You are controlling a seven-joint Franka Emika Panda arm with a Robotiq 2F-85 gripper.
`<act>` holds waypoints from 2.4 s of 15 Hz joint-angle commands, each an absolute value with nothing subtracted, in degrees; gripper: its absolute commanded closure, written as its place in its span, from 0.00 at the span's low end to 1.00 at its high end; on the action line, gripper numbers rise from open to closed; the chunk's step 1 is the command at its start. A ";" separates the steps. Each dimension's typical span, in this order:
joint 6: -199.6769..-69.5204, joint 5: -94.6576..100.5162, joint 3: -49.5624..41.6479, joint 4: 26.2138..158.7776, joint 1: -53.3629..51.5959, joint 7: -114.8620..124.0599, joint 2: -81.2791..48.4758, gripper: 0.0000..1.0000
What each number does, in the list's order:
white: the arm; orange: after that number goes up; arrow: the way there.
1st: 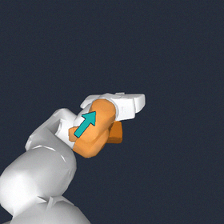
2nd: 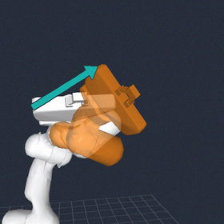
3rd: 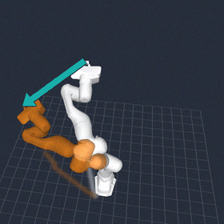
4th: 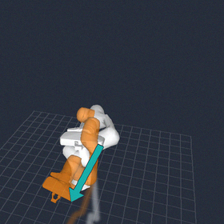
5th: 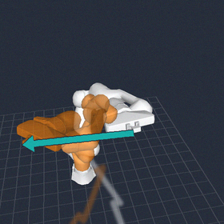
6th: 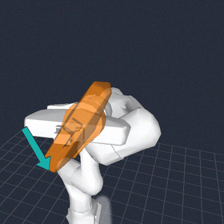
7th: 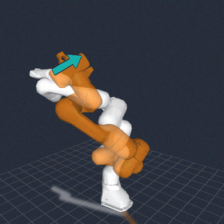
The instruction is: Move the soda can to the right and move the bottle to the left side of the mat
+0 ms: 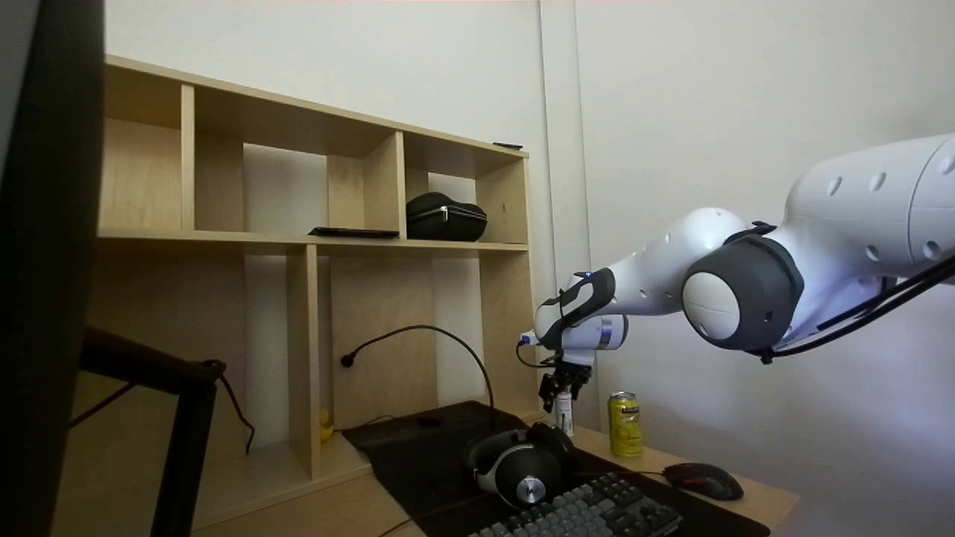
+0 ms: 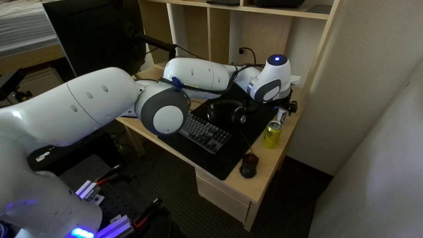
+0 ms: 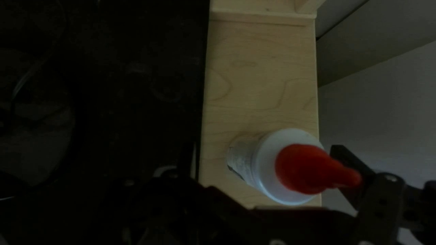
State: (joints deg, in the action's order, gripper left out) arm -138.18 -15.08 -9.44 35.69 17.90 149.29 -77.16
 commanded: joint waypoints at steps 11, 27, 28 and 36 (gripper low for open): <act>-140.64 -16.38 -11.63 35.61 17.03 149.29 -77.51 0.54; -130.18 -19.23 0.23 40.44 22.07 122.63 -63.11 0.80; -127.58 -19.29 1.11 41.14 22.62 119.96 -61.32 0.80; -114.39 -19.21 3.92 39.96 26.28 108.96 -55.89 0.55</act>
